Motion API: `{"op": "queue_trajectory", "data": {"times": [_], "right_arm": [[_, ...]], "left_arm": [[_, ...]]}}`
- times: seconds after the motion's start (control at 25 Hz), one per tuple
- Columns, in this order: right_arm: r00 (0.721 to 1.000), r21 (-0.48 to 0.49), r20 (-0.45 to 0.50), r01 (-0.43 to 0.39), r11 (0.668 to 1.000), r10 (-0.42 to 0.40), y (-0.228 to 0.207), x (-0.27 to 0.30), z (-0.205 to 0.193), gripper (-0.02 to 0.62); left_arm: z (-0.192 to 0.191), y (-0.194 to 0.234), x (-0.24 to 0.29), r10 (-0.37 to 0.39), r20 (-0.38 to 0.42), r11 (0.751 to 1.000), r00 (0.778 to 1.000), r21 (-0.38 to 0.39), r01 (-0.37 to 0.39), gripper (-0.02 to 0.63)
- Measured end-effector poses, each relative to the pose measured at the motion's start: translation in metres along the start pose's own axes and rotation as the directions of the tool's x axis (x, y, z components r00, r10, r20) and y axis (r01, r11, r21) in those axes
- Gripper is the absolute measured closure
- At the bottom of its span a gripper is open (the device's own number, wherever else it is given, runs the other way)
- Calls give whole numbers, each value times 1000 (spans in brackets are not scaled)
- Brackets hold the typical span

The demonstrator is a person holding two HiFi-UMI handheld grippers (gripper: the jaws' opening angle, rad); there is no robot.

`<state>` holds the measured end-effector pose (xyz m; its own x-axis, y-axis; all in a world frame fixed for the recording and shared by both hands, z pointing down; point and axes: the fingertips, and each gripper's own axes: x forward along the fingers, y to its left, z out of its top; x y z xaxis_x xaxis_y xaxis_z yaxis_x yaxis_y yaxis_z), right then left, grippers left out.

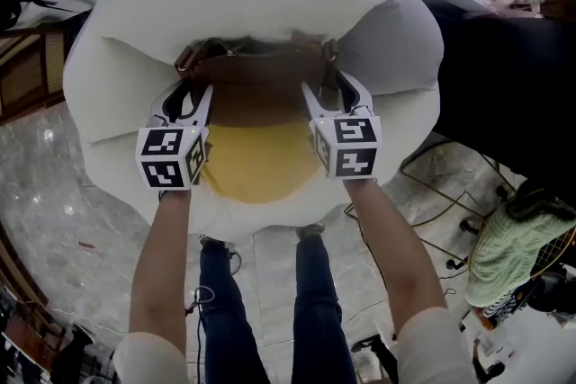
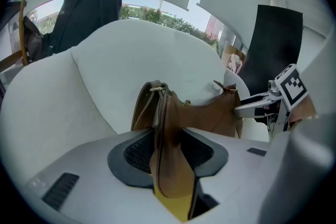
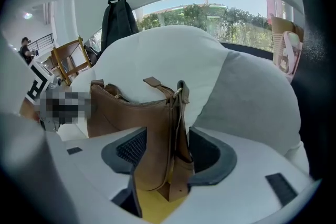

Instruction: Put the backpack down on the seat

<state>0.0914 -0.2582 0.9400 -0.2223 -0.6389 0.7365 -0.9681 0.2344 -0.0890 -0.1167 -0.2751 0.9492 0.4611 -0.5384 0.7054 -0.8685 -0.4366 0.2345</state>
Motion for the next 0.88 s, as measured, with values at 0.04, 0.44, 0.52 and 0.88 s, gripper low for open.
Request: {"op": "queue_trajectory", "data": {"times": [0.04, 0.44, 0.52, 0.88], "right_arm": [[1000, 7, 1, 2, 1000, -2, 0, -2, 0, 347], [1000, -11, 3, 26, 1000, -26, 6, -25, -1, 348], [999, -12, 13, 32, 999, -32, 9, -31, 2, 349], [998, -56, 59, 35, 998, -32, 22, -64, 21, 558]], "left_arm": [[-2, 1, -2, 1, 1, 1000, 1000, -5, -1, 456], [-5, -3, -23, 2, 31, 997, 1000, -77, 1, 457], [-1, -3, -29, -1, 40, 997, 999, -79, 4, 458], [16, -20, -56, -38, 71, 997, 997, -63, 43, 555]]}}
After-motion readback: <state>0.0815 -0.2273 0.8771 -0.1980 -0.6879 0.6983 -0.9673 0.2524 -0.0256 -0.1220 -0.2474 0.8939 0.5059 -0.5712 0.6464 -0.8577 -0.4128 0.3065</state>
